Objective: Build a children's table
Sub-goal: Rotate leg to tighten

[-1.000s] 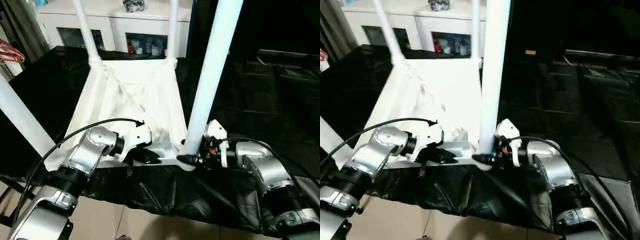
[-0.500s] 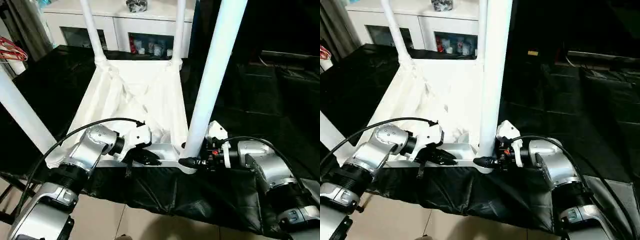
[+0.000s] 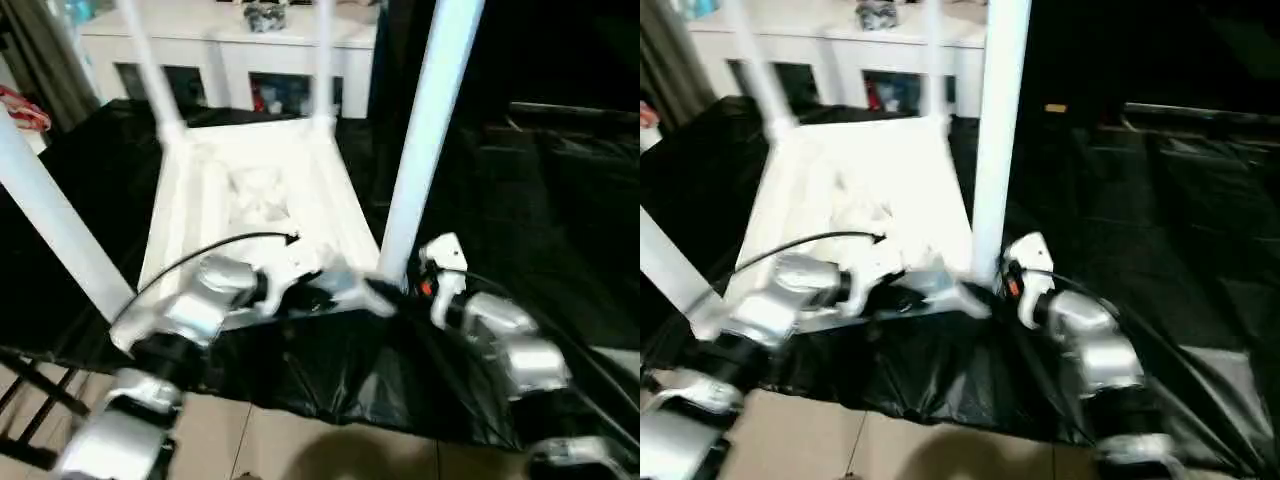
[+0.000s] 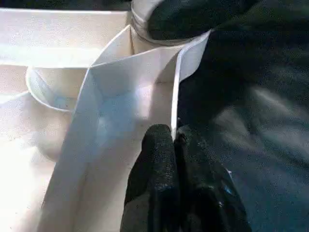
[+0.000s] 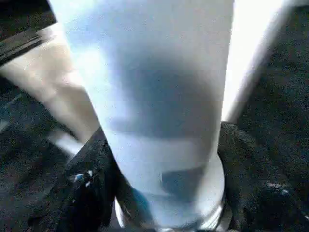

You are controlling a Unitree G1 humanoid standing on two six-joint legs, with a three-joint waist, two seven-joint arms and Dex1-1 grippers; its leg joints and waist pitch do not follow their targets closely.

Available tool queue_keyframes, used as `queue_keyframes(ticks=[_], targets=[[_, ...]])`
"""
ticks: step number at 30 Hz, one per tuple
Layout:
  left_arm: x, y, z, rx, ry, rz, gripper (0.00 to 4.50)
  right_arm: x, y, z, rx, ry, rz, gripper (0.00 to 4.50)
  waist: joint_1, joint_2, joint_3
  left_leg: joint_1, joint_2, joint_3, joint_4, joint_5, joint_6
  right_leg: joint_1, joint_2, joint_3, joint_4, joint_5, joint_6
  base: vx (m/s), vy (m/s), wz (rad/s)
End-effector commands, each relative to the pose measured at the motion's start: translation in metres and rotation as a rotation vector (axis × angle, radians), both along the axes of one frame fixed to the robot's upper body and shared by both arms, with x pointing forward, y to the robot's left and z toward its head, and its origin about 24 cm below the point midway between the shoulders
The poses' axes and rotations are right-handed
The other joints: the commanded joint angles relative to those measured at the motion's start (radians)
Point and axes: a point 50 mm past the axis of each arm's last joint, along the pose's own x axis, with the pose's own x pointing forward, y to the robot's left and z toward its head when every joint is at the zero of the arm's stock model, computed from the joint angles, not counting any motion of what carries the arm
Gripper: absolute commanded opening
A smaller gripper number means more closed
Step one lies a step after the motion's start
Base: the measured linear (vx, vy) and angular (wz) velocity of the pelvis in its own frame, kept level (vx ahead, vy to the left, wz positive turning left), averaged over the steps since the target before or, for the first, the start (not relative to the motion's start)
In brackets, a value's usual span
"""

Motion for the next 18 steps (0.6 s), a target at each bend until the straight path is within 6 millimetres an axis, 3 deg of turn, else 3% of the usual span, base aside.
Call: queue_keyframes(ticks=[1, 5, 9, 10, 11, 18], targets=[[0.000, -0.037, 0.009, -0.081, -0.067, 0.042, 0.00, -0.011, 0.058, -0.017, 0.068, 0.088, 0.057, 2.63, -0.001, -0.007, -0.043, -0.001, 0.015, -0.004, -0.075, -0.277, 0.008, 0.039, -0.051, 0.037, -0.093, -0.391, -0.148, 0.000, 0.000, 0.00], [-0.003, -0.053, 0.011, -0.106, -0.088, 0.068, 0.00, -0.005, 0.070, -0.019, 0.086, 0.109, -0.090, 2.63, -0.012, -0.008, -0.046, -0.006, 0.015, -0.006, -0.076, -0.261, 0.011, 0.042, -0.049, 0.036, -0.088, -0.345, -0.152, 0.000, 0.000, 0.00], [-0.006, -0.056, 0.011, -0.114, -0.087, 0.059, 0.00, -0.004, 0.072, -0.016, 0.096, 0.079, -0.099, 2.63, -0.014, -0.009, -0.050, -0.010, 0.016, -0.004, -0.072, -0.223, 0.028, 0.046, -0.047, 0.037, -0.078, -0.243, -0.171, 0.000, 0.000, 0.00], [-0.007, -0.054, 0.010, -0.112, -0.082, 0.040, 0.00, -0.004, 0.068, -0.013, 0.110, 0.065, -0.074, 3.19, -0.015, -0.012, -0.050, -0.012, 0.016, -0.003, -0.071, -0.206, 0.035, 0.048, -0.046, 0.037, -0.075, -0.211, -0.178, 0.000, 0.000, 0.00], [-0.007, -0.054, 0.010, -0.112, -0.082, 0.040, 0.00, -0.004, 0.068, -0.013, 0.110, 0.065, -0.074, 3.33, -0.014, -0.010, -0.050, -0.012, 0.015, -0.003, -0.070, -0.200, 0.039, 0.048, -0.046, 0.037, -0.073, -0.198, -0.182, 0.000, 0.000, 0.00], [-0.010, -0.035, 0.010, -0.084, -0.071, -0.036, 0.00, -0.008, 0.046, -0.006, 0.047, 0.017, 0.076, 3.68, -0.016, -0.012, -0.052, -0.013, 0.014, 0.001, -0.062, -0.158, 0.069, 0.054, -0.044, 0.037, -0.065, -0.113, -0.211, 0.000, 0.000, 0.00]])
